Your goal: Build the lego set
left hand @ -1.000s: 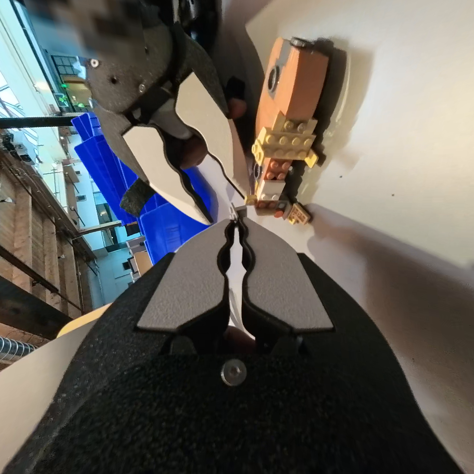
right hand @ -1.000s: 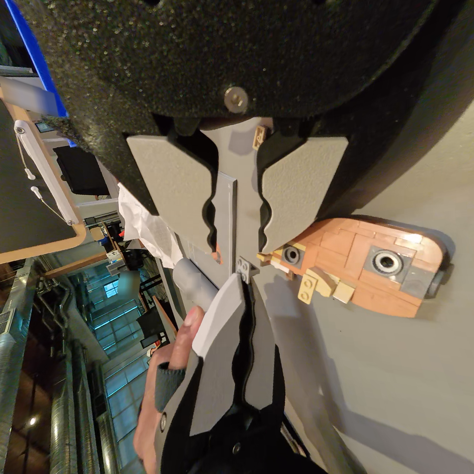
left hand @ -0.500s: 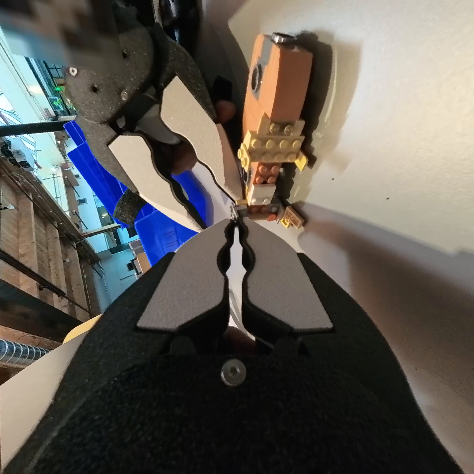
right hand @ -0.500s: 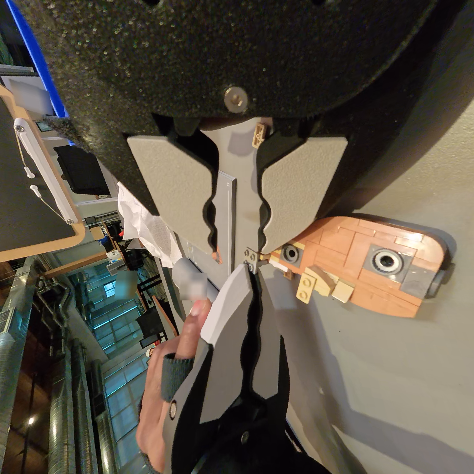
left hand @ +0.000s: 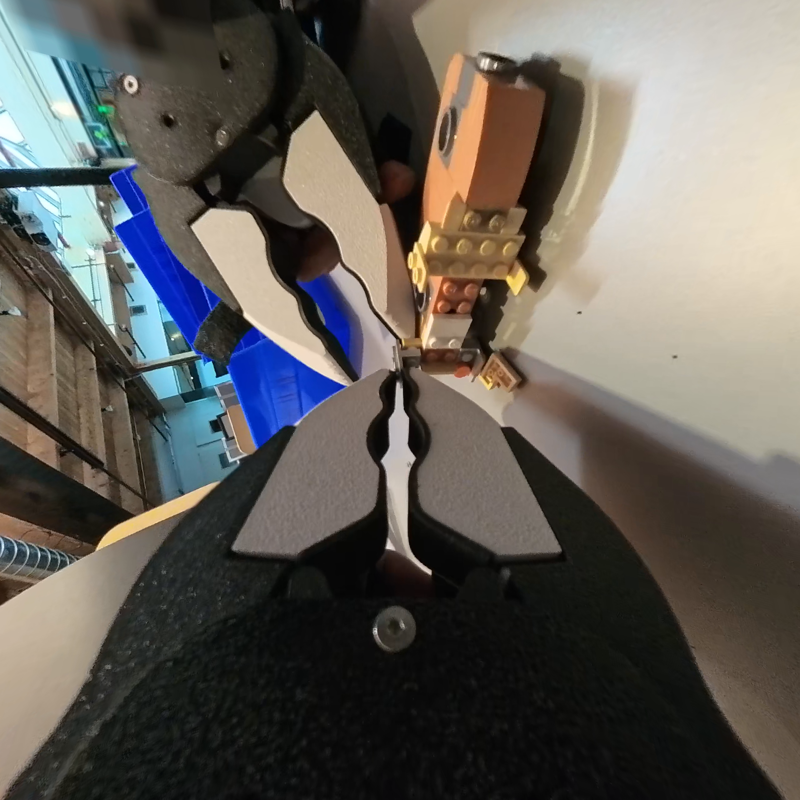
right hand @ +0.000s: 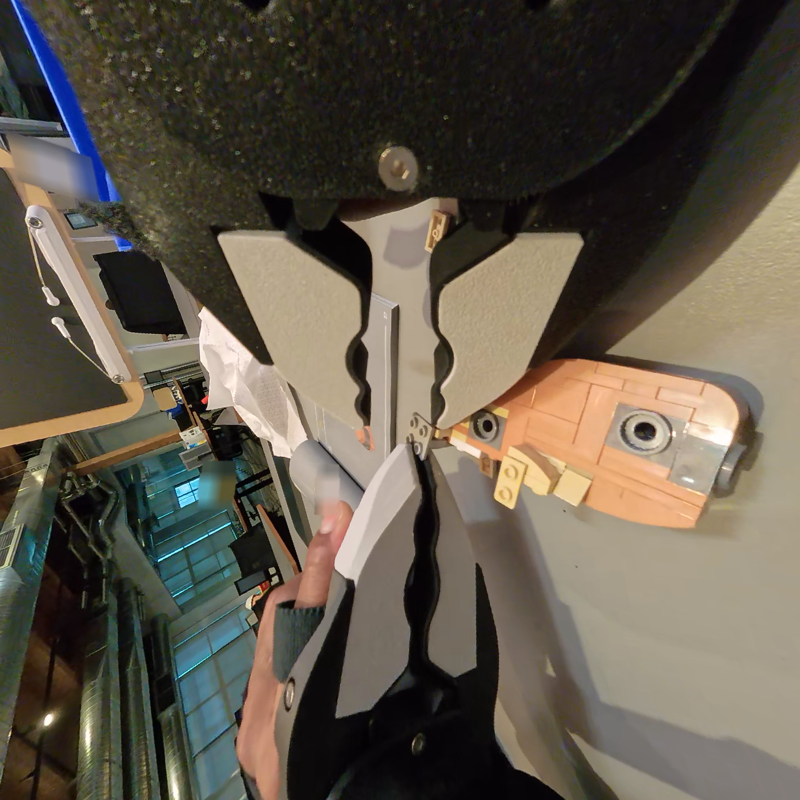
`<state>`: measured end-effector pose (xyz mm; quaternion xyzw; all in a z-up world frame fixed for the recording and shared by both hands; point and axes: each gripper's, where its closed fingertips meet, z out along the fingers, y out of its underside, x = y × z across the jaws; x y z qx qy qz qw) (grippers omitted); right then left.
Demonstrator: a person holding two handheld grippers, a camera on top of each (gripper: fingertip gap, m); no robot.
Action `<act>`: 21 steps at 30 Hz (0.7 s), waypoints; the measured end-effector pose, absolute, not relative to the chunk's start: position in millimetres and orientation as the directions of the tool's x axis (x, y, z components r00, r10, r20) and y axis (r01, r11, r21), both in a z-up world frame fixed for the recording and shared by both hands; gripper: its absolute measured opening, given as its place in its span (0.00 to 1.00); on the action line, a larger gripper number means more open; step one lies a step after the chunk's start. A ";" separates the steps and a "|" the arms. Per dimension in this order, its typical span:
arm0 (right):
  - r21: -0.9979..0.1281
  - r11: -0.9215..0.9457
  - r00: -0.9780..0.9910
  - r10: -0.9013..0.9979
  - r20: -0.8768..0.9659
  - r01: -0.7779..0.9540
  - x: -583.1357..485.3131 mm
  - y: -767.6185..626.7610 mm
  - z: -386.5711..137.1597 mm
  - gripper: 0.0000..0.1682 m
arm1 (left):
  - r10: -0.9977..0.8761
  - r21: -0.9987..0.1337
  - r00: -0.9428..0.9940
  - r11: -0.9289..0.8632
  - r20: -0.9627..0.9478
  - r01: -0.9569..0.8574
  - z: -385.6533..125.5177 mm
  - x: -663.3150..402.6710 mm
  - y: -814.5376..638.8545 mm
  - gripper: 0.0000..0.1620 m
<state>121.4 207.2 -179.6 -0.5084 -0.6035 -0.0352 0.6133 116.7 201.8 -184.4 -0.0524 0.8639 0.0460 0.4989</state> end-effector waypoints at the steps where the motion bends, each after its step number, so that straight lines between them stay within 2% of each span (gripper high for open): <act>1: -0.581 0.481 0.270 0.569 0.777 0.657 121.6 207.2 -179.7 0.16 | -0.045 0.033 -0.498 0.989 -0.866 -0.145 -184.2 116.5 201.7 0.01; 7: -0.578 0.480 0.271 0.566 0.779 0.660 122.8 207.6 -180.2 0.16 | -0.028 0.072 -0.498 0.981 -0.867 -0.181 -183.7 116.7 201.7 0.01; 16: -0.573 0.482 0.271 0.559 0.783 0.663 124.0 207.2 -180.6 0.16 | -0.045 0.076 -0.477 0.970 -0.878 -0.232 -183.9 114.9 199.9 0.01; 21: -0.533 0.497 0.256 0.521 0.814 0.685 125.5 207.5 -180.1 0.16 | -0.074 0.054 -0.473 0.966 -0.878 -0.252 -184.0 115.1 199.5 0.01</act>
